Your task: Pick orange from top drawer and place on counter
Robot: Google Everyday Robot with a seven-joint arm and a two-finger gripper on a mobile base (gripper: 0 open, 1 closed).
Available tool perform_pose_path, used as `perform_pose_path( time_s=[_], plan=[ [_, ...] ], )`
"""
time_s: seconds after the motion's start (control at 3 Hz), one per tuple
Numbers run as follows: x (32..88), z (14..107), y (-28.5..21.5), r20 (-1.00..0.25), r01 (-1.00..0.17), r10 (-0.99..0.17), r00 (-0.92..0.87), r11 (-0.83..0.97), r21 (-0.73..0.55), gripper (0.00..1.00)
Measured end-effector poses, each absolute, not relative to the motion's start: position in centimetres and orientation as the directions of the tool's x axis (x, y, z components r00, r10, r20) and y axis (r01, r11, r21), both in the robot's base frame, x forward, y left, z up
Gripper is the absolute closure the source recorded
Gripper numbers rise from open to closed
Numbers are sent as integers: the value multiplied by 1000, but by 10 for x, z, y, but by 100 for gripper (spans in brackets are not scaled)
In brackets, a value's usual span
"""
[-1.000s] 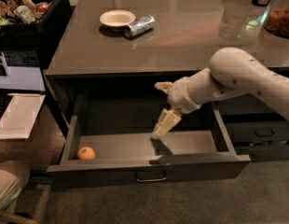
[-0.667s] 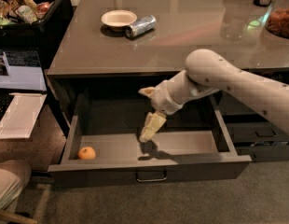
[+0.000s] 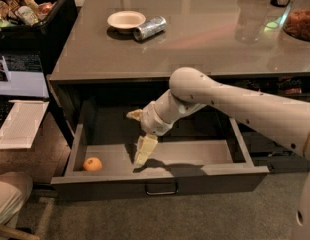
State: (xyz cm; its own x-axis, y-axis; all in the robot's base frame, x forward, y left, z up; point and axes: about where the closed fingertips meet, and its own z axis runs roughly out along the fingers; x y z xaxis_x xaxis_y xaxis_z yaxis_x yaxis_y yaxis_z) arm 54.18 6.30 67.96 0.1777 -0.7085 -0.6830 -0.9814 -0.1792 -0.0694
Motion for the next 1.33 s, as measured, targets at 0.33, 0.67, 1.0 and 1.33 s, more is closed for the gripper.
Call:
perform_pose_path(
  time_s=[0.33,0.67,1.0,1.33],
  plan=[
    [529,673,89,-690,-975,-693,208,-202,-90,0],
    [529,690,101,-697,-970,-675,241,-193,-149,19],
    [534,717,107,-701,-961,-657,277,-180,-211,29],
    [537,725,113,-694,-955,-657,296,-187,-230,22]
  ],
)
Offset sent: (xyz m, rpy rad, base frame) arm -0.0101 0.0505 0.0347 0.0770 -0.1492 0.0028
